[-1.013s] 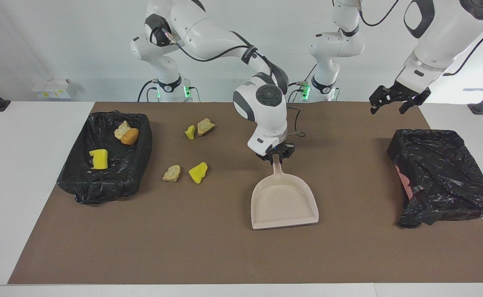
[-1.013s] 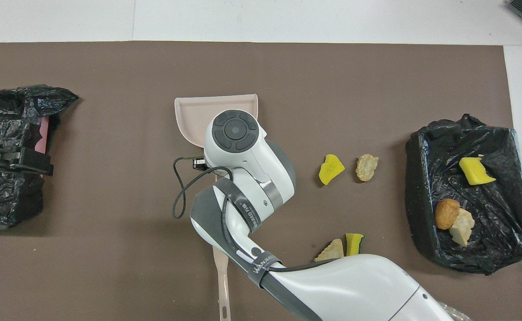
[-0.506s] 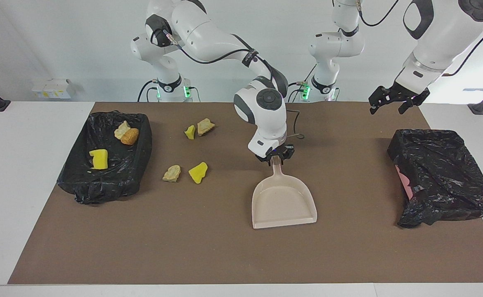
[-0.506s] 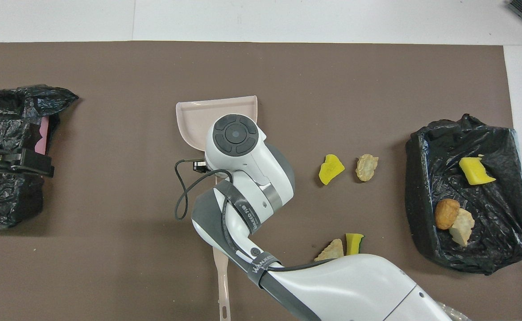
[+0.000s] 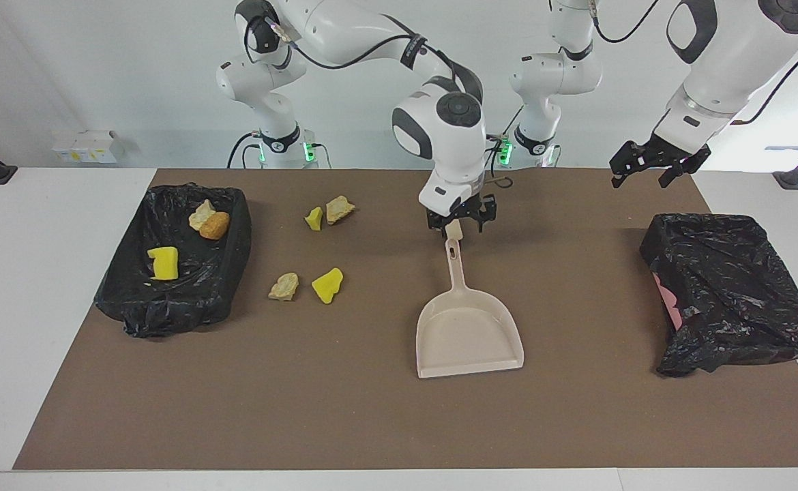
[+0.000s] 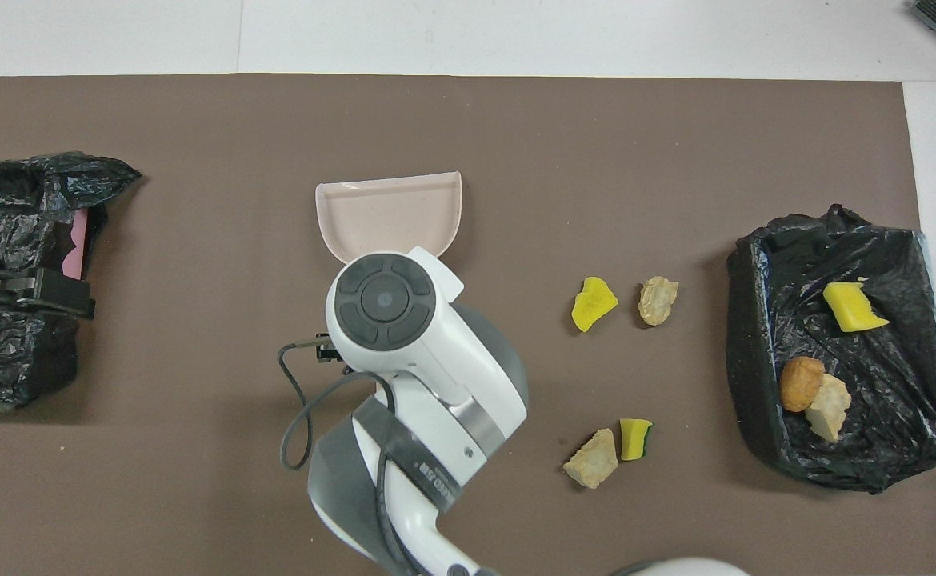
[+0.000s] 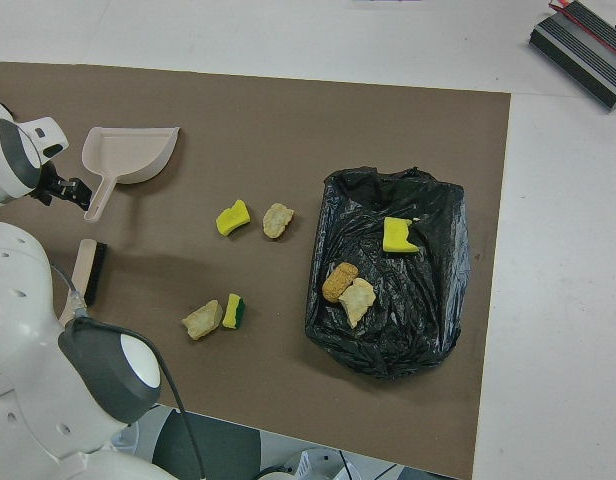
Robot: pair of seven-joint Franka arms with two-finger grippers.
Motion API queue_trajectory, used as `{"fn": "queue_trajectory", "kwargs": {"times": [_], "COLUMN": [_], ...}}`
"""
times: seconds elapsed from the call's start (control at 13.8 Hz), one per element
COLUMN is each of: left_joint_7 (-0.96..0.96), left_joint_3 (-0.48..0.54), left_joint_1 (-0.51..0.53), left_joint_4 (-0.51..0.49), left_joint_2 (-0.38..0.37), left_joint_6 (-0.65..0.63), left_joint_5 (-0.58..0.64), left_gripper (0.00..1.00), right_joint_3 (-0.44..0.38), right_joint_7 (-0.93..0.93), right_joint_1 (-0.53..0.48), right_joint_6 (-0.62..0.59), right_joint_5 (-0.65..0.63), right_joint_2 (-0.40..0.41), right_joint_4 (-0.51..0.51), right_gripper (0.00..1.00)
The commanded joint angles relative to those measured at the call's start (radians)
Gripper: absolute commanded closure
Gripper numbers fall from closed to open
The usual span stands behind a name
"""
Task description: Sweep and dump trash in bin
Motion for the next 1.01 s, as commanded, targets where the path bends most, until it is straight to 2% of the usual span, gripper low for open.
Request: {"fn": "queue_trajectory", "kwargs": {"times": [0.0,0.29,0.36,0.43,0.58,0.8,0.94], "left_joint_7": [0.010,0.012,0.012,0.012,0.012,0.010,-0.001], "left_joint_3": [-0.007,-0.007,-0.007,-0.007,-0.007,-0.007,-0.011], "left_joint_1": [0.015,0.012,0.010,0.009,0.009,0.001,-0.011], "left_joint_4": [-0.031,-0.034,-0.037,-0.037,-0.041,-0.047,-0.061], "left_joint_2": [-0.028,-0.030,-0.028,-0.028,-0.030,-0.027,-0.019], "left_joint_6": [0.004,0.005,0.008,0.012,0.021,0.059,0.125], "left_joint_5": [0.000,0.000,0.000,0.000,0.000,0.000,0.000], "left_gripper": [0.00,0.00,0.00,0.00,0.00,0.00,0.00], "right_joint_3": [0.001,0.003,0.003,0.003,0.003,0.003,0.003], "right_joint_7": [0.031,0.051,0.042,0.037,0.034,0.037,0.033], "right_joint_1": [0.051,0.145,0.151,0.162,0.182,0.213,0.225], "right_joint_6": [0.017,0.037,0.057,0.063,0.077,0.201,0.226], "right_joint_5": [0.029,0.037,0.084,0.130,0.132,0.132,0.132], "right_joint_2": [-0.224,-0.365,-0.382,-0.384,-0.369,-0.332,-0.326], "right_joint_4": [-0.261,-0.468,-0.503,-0.514,-0.542,-0.604,-0.637], "right_gripper": [0.00,0.02,0.02,0.02,0.02,0.02,0.02]}}
